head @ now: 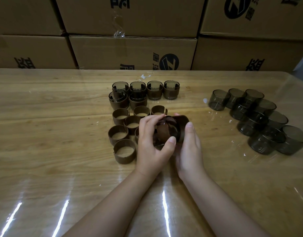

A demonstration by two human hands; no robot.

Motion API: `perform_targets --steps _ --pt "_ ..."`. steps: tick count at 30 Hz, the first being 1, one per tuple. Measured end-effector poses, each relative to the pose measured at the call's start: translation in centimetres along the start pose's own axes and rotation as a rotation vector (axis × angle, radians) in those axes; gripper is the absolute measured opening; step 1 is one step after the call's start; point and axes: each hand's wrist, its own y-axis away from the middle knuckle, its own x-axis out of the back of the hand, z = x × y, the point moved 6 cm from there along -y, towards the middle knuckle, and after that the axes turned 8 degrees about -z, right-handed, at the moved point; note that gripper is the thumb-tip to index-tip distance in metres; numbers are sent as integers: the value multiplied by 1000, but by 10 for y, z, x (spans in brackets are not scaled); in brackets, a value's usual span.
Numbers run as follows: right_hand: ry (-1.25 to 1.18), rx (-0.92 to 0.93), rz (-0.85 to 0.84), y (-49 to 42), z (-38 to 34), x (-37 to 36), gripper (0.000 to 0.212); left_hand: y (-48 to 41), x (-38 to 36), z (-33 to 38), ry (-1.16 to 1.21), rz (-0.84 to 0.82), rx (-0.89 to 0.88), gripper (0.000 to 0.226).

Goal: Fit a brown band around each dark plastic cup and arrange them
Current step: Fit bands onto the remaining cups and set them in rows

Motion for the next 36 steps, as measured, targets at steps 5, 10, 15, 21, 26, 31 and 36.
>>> perform_targets --steps 5,10,15,21,26,31,36 --pt "-19 -12 16 -1 1 0 34 0 -1 1 -6 2 -7 51" --pt "-47 -17 29 -1 3 0 36 1 -1 2 -17 1 -17 51" --pt "-49 -17 -7 -1 4 2 39 1 -4 6 -51 -40 -85 49" --pt "-60 20 -51 -6 0 3 34 -1 -6 -6 89 -45 22 53" --pt "15 67 -158 -9 -9 -2 26 -1 1 -21 329 69 188 60" --pt "102 88 -289 -8 -15 -9 24 -2 2 -26 465 108 188 50" --pt "-21 80 -279 -6 -14 -7 27 -5 2 -27 511 54 262 59"
